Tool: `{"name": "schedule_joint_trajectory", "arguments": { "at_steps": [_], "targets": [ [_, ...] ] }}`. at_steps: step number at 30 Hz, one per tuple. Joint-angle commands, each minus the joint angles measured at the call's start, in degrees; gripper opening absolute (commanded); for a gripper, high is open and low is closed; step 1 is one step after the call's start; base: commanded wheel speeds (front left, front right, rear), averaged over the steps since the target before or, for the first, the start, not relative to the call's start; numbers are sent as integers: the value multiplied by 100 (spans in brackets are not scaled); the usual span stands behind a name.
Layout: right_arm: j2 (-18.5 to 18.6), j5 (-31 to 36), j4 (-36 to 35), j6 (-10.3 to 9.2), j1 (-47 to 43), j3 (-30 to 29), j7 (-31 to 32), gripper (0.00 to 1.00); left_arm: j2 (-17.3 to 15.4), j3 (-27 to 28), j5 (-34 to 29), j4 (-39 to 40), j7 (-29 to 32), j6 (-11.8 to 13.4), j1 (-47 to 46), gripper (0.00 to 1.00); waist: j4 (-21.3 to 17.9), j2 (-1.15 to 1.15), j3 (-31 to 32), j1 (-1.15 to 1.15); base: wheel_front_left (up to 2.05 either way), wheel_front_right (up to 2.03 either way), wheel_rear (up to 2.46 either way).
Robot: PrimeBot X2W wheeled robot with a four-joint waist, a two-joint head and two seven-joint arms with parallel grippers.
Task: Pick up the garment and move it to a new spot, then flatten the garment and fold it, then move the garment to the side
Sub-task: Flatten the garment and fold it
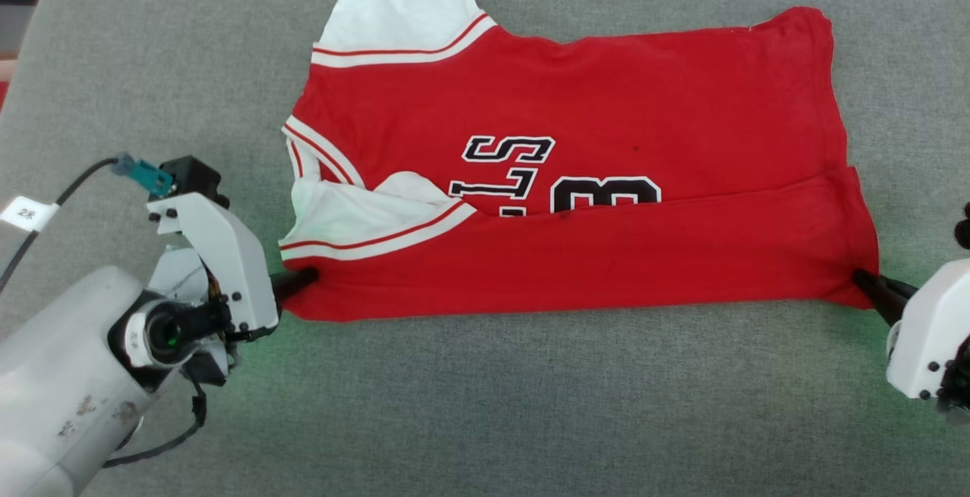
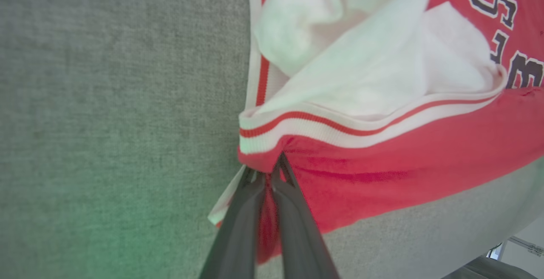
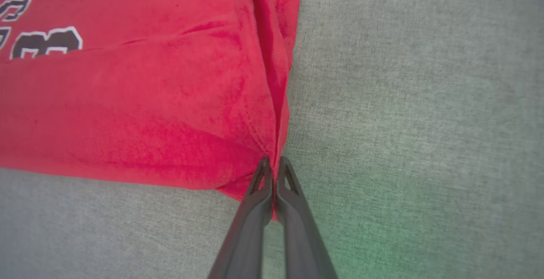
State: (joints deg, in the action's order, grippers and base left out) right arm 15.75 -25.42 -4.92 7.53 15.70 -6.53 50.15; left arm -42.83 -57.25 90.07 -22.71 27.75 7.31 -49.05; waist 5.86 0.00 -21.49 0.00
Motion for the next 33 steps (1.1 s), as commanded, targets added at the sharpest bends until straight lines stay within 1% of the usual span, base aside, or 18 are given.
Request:
{"name": "schedule_joint_trajectory", "arguments": {
  "at_steps": [1, 7, 14, 19, 23, 27, 29, 33],
  "targets": [
    [71, -34, -67, -8, -102, -106, 71, 0, 7, -61, -18, 42, 14, 39, 175, 0, 0, 0, 32, 0, 0, 0, 0],
    [96, -118, -397, -8, -286, -250, 307, 0, -289, -15, 12, 419, -29, 174, 327, 0, -6, 0, 110, 0, 0, 0, 0],
    [106, -171, -876, -8, -684, -377, 619, 0, -574, -3, 46, 1016, -107, 417, 560, 0, 30, 0, 204, 0, 0, 0, 0],
    [71, -249, -1228, -8, -1105, -486, 904, 0, -793, -29, 73, 1550, -147, 685, 789, 0, 69, 0, 275, 0, 0, 0, 0],
    [-59, -315, -1476, -8, -1459, -588, 1050, 0, -962, -56, 103, 1982, -233, 907, 1039, 0, 83, 0, 302, 0, 0, 0, 0],
    [-200, -351, -1593, -8, -1714, -649, 1036, 0, -1050, -55, 169, 2289, -397, 1047, 1316, 0, 73, 0, 296, 0, 0, 0, 0],
    [-254, -349, -1566, -8, -1783, -618, 1001, 0, -1049, -56, 214, 2359, -471, 1078, 1442, 0, 57, 0, 294, 0, 0, 0, 0],
    [-326, -305, -1402, -7, -1796, -524, 869, 0, -992, -79, 258, 2348, -575, 1043, 1613, 0, 26, 0, 318, 0, 0, 0, 0]
  ]
}}
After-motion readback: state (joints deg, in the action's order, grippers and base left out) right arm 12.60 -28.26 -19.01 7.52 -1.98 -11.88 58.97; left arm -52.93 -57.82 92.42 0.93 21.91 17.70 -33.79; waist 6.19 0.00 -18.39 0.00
